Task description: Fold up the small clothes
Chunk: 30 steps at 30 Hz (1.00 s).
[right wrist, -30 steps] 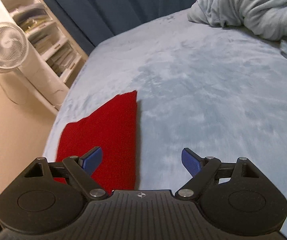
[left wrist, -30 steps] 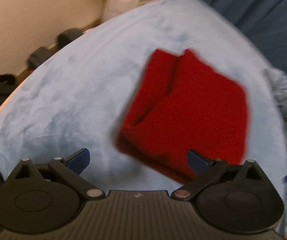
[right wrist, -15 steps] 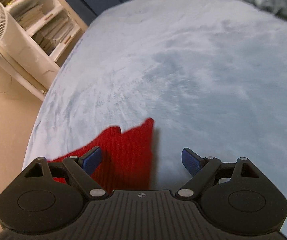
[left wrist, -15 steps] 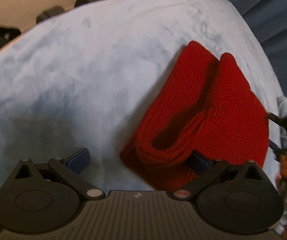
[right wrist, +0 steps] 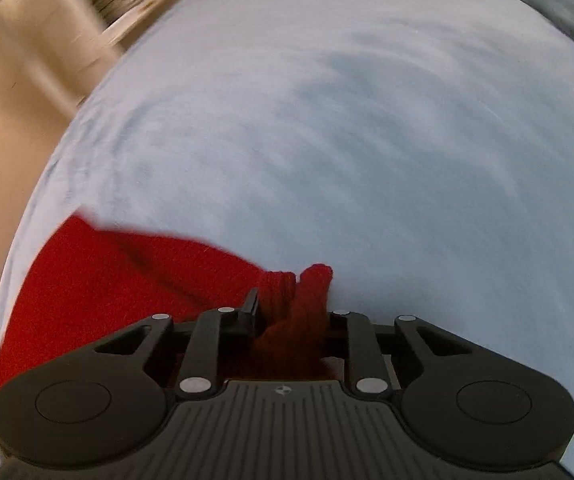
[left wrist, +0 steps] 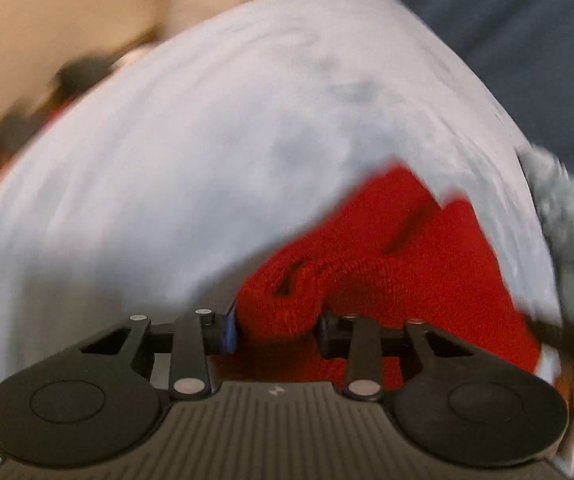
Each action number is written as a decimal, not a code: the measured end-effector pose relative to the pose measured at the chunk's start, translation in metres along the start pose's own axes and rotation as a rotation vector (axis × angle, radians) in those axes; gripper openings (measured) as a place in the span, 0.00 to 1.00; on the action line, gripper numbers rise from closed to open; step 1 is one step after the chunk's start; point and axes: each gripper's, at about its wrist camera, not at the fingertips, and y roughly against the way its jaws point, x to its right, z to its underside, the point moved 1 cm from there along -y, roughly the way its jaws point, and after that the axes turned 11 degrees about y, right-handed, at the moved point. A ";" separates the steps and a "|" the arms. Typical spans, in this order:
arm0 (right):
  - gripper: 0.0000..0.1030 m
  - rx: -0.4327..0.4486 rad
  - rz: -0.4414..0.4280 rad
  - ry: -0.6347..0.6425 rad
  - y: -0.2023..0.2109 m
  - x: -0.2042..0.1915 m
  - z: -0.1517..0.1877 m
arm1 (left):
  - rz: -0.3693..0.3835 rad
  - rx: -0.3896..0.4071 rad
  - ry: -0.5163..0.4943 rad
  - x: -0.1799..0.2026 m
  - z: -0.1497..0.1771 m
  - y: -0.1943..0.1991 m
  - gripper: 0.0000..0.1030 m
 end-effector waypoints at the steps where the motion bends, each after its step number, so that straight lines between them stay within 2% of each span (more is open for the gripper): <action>1: 0.22 0.022 0.003 -0.093 0.015 0.009 0.032 | 0.010 -0.021 -0.083 0.019 -0.018 -0.012 0.37; 4: 0.22 0.141 -0.029 -0.401 0.048 0.006 0.134 | 0.029 -0.070 -0.324 0.095 -0.059 -0.051 0.37; 5: 0.22 0.194 -0.033 -0.460 0.054 -0.003 0.160 | 0.016 -0.069 -0.367 0.112 -0.061 -0.057 0.37; 7: 0.23 0.275 -0.016 -0.512 0.059 -0.016 0.181 | 0.004 -0.062 -0.374 0.124 -0.061 -0.058 0.36; 9: 0.23 0.289 0.017 -0.484 0.057 -0.021 0.177 | 0.011 -0.043 -0.372 0.116 -0.059 -0.048 0.27; 10: 0.23 0.277 0.024 -0.446 0.055 -0.021 0.169 | 0.028 -0.036 -0.364 0.108 -0.056 -0.041 0.19; 11: 0.23 0.265 0.026 -0.430 0.054 -0.018 0.162 | 0.047 -0.034 -0.354 0.102 -0.055 -0.033 0.17; 14: 0.24 0.237 0.007 -0.423 0.054 -0.011 0.150 | 0.070 0.004 -0.325 0.091 -0.055 -0.018 0.16; 16: 0.30 0.248 0.029 -0.408 0.058 -0.010 0.148 | 0.068 0.016 -0.318 0.082 -0.051 -0.015 0.16; 18: 0.37 0.253 0.056 -0.398 0.058 -0.010 0.149 | 0.023 0.008 -0.317 0.077 -0.051 -0.029 0.18; 19: 0.45 0.250 0.067 -0.410 0.058 -0.009 0.150 | 0.013 0.001 -0.311 0.077 -0.051 -0.037 0.24; 20: 0.48 0.243 0.076 -0.424 0.058 -0.007 0.152 | 0.005 0.003 -0.309 0.077 -0.051 -0.041 0.41; 21: 0.49 0.233 0.081 -0.435 0.059 -0.005 0.152 | -0.016 0.025 -0.303 0.078 -0.050 -0.041 0.47; 23: 0.53 0.230 0.079 -0.427 0.066 -0.004 0.152 | -0.027 0.070 -0.295 0.075 -0.049 -0.032 0.76; 25: 0.57 0.236 0.091 -0.388 0.076 -0.006 0.152 | -0.081 0.147 -0.315 0.072 -0.041 -0.013 0.95; 27: 0.59 0.260 0.092 -0.336 0.089 -0.011 0.151 | -0.109 0.224 -0.370 0.067 -0.026 0.010 0.99; 30: 0.64 0.300 0.088 -0.259 0.110 -0.027 0.152 | -0.150 0.262 -0.460 0.060 0.009 0.041 1.00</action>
